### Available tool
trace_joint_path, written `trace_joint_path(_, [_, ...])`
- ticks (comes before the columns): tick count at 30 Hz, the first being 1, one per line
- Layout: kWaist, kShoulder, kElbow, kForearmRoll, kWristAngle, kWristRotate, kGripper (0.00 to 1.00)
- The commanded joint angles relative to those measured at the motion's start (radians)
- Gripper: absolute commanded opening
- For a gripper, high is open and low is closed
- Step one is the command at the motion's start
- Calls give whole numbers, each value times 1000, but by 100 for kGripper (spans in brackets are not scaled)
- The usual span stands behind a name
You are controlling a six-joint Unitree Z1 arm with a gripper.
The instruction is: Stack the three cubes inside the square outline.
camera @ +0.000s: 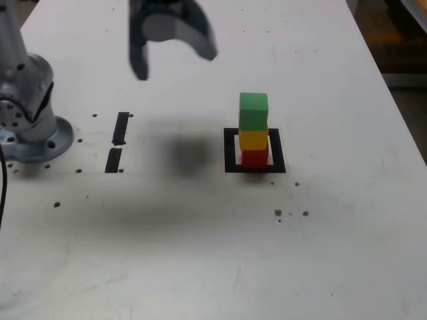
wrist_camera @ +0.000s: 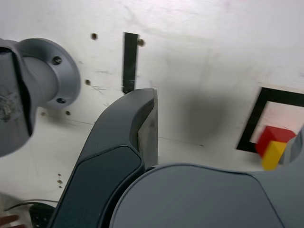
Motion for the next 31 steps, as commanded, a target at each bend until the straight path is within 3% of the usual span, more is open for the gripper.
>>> trace_joint_path(1, [3, -12, 29, -17, -9, 0, 100])
trace_joint_path(12, [4, -53, 320, -263, -102, 5, 100])
trace_joint_path(22, [4, -65, 500, -457, -117, 16, 100])
trace_joint_path(31, [4, -64, 530, -516, -125, 21, 99])
